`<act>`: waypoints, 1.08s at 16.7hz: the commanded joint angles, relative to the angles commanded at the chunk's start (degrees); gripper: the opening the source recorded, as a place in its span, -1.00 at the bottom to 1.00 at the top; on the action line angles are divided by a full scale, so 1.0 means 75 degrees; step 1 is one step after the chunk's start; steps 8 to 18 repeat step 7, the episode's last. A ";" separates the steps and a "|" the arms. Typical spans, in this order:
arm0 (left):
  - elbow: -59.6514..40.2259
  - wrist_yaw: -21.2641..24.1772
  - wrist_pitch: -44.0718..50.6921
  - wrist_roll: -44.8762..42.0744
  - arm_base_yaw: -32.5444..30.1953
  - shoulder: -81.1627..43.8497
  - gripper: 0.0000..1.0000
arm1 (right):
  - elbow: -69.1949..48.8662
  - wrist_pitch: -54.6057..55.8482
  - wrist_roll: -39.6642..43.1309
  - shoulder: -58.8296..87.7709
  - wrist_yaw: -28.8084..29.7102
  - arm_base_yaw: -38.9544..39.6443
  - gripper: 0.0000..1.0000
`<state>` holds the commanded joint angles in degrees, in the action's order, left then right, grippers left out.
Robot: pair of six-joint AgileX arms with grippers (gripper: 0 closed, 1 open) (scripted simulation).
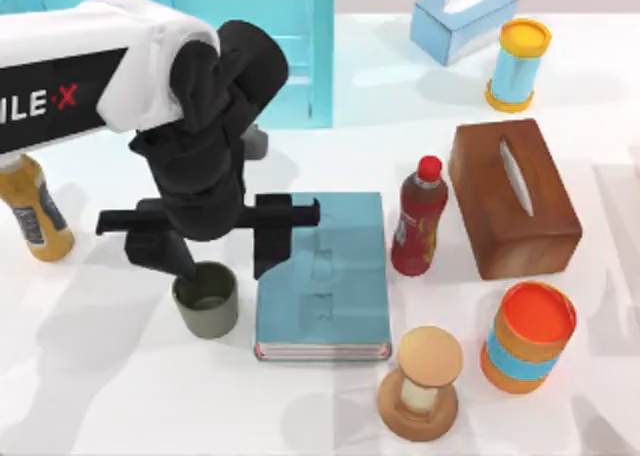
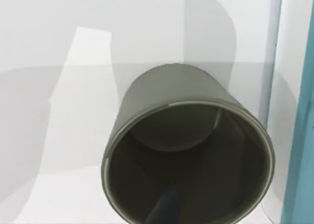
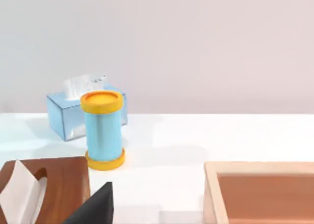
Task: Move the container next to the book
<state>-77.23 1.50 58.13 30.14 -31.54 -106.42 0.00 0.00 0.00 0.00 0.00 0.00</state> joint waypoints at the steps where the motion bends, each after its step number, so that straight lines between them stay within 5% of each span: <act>1: 0.0000 0.0000 0.0000 0.0000 0.0000 0.0000 0.96 | 0.0000 0.0000 0.0000 0.0000 0.0000 0.0000 1.00; 18: 0.0000 0.0000 0.0000 0.0000 0.0000 0.0000 1.00 | 0.0000 0.0000 0.0000 0.0000 0.0000 0.0000 1.00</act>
